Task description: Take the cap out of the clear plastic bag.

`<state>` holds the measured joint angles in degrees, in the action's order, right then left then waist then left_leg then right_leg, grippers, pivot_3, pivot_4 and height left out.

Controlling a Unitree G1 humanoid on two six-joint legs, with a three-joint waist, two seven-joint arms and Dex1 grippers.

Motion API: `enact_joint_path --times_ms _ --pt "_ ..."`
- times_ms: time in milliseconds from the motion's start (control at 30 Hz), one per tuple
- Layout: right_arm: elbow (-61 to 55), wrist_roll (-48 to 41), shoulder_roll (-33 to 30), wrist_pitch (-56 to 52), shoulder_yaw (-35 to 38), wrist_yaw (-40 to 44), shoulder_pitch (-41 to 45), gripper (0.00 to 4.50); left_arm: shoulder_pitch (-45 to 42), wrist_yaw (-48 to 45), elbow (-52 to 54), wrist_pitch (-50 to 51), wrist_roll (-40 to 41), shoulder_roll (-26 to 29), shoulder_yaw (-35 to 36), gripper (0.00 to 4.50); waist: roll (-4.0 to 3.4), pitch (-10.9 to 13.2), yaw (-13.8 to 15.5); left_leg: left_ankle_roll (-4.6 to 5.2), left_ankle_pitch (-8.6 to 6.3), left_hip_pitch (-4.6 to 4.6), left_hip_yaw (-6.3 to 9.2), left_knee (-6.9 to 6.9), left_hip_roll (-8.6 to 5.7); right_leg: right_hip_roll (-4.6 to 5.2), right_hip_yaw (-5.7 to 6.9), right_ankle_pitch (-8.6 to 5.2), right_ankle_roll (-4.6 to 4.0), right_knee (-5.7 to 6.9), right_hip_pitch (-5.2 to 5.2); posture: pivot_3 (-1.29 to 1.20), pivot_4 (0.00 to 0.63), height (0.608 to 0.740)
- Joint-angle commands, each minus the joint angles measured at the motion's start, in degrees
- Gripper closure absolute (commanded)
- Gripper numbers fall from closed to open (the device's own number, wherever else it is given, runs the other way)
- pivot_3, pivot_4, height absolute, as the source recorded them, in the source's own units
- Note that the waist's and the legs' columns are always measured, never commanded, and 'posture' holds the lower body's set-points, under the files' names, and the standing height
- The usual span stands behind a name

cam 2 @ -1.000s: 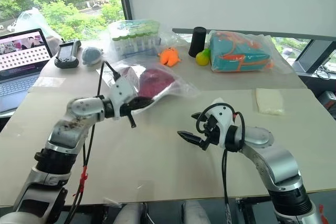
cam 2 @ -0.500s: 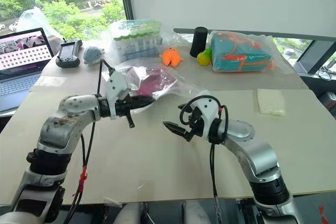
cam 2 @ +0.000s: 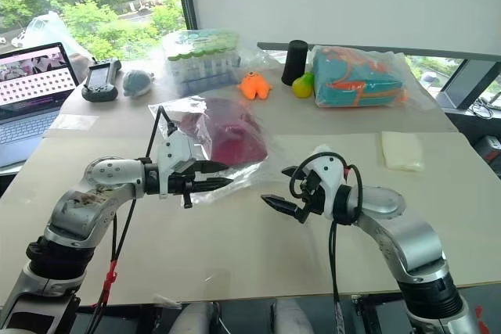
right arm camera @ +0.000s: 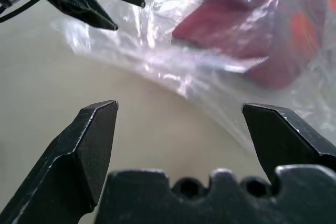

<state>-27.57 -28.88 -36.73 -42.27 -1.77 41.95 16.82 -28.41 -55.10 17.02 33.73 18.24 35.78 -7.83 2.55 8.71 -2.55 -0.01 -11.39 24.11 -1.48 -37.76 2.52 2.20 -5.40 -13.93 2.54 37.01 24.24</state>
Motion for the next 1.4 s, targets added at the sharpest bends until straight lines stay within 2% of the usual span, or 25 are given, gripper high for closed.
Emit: enact_joint_path --times_ms 33,100,167,267,367,633,867,967,1067,1100,1167,1267,1300,1400 --pt "-2.17 -1.53 -0.27 -0.28 1.17 0.23 -0.17 0.0 -0.36 1.06 1.86 -1.24 -0.4 -0.07 -0.11 1.31 0.0 0.0 0.0 0.0 0.0 0.0 0.0 0.0 0.0 0.0 0.0 -0.02 0.03 0.0 0.0 0.0 0.15 0.74" --pt "-2.19 -1.65 -0.18 -0.3 1.01 0.03 -0.11 0.0 -0.43 1.44 1.73 -1.35 -0.55 -0.11 -0.25 0.57 0.0 0.0 0.09 0.0 0.0 0.02 0.0 0.0 0.0 0.0 0.0 -0.02 0.03 0.0 0.01 0.0 0.15 0.74" --pt "-2.22 -1.76 -0.11 -0.34 0.96 -0.08 -0.08 0.0 -0.37 1.56 1.64 -1.48 -0.63 -0.03 -0.39 0.02 0.0 0.0 0.16 0.0 0.0 0.04 0.0 0.0 -0.01 0.01 0.0 -0.02 0.03 -0.01 0.01 0.0 0.15 0.74" --pt "-2.22 -1.86 -0.13 -0.33 0.98 -0.23 -0.12 0.0 0.81 0.28 1.53 -2.12 -2.13 1.72 -2.38 0.02 0.0 0.0 0.14 0.0 0.0 0.03 0.01 0.0 -0.01 0.01 0.0 -0.02 0.03 -0.01 0.01 0.0 0.15 0.74" --pt "-2.23 -1.98 -0.31 -0.32 1.1 -0.33 -0.32 0.0 2.68 -0.23 -1.4 -7.04 -7.66 3.69 -7.0 0.02 0.0 0.0 -0.02 0.0 0.0 0.02 -0.01 0.01 0.0 0.0 -0.01 -0.02 0.03 -0.01 0.01 0.0 0.15 0.74" --pt "-3.11 -2.45 -0.85 -0.73 1.69 -0.87 -1.03 0.0 0.84 4.26 -9.55 -9.86 -14.02 -1.6 -11.39 0.02 0.0 0.0 0.74 0.0 0.0 0.04 -0.01 0.01 -0.02 0.02 0.0 -0.03 0.02 -0.02 0.02 0.0 0.15 0.74" --pt "-3.38 -2.31 -1.06 -0.48 1.91 -1.63 -1.54 0.0 0.26 4.45 -10.43 -4.82 -11.37 -4.81 -8.79 0.02 0.0 0.0 0.62 0.0 0.0 0.04 -0.01 0.01 -0.02 0.02 0.0 -0.02 0.03 -0.01 0.02 0.0 0.15 0.74" --pt "-3.27 -2.17 -1.05 -0.3 1.78 -1.79 -1.56 0.0 0.18 4.92 -10.57 -3.33 -10.38 -5.26 -7.8 0.81 0.0 0.0 0.43 0.0 0.0 0.04 0.0 0.01 -0.01 0.01 0.0 -0.02 0.03 0.0 0.02 0.0 0.15 0.74" --pt "-3.14 -2.05 -1.01 -0.1 1.7 -1.9 -1.57 0.0 0.0 5.0 -10.32 -2.11 -9.64 -5.63 -7.04 1.85 0.0 0.0 0.43 0.0 0.0 0.05 0.0 0.01 -0.02 0.02 0.0 -0.02 0.03 -0.01 0.02 0.0 0.15 0.74" --pt "-3.05 -1.96 -0.98 0.0 1.64 -1.93 -1.53 0.0 0.01 5.29 -10.46 -2.13 -10.27 -5.51 -7.24 2.37 0.0 0.0 0.43 0.0 0.0 0.04 0.0 0.01 -0.02 0.02 0.0 -0.02 0.03 -0.01 0.01 0.0 0.15 0.74" --pt "-2.92 -1.88 -0.89 0.11 1.53 -2.0 -1.44 0.0 0.08 5.77 -10.67 -2.14 -11.01 -5.36 -7.53 3.01 0.0 0.0 0.42 0.0 0.0 0.04 0.0 0.01 -0.02 0.02 0.0 -0.02 0.03 -0.01 0.01 0.0 0.15 0.74" --pt "-2.82 -1.92 -0.85 0.18 1.47 -2.05 -1.36 0.0 0.29 5.84 -10.34 -2.47 -11.57 -5.17 -7.89 4.25 0.0 0.0 0.4 0.0 0.0 0.04 0.0 0.01 -0.02 0.02 0.0 -0.02 0.03 -0.01 0.01 0.0 0.15 0.74" --pt "-2.78 -1.9 -0.89 0.21 1.45 -2.04 -1.37 0.0 0.31 5.88 -10.24 -2.27 -11.47 -5.25 -7.8 4.45 0.0 0.0 0.4 0.0 0.0 0.04 0.0 0.01 -0.02 0.02 0.0 -0.02 0.03 -0.01 0.01 0.0 0.15 0.74" --pt "-2.64 -1.76 -0.8 0.27 1.2 -2.09 -1.36 0.0 0.35 6.19 -9.79 -1.89 -10.86 -5.56 -7.19 4.45 0.0 0.0 0.4 0.0 0.0 0.04 0.0 0.01 -0.02 0.02 0.0 -0.02 0.03 -0.01 0.01 0.0 0.15 0.74"
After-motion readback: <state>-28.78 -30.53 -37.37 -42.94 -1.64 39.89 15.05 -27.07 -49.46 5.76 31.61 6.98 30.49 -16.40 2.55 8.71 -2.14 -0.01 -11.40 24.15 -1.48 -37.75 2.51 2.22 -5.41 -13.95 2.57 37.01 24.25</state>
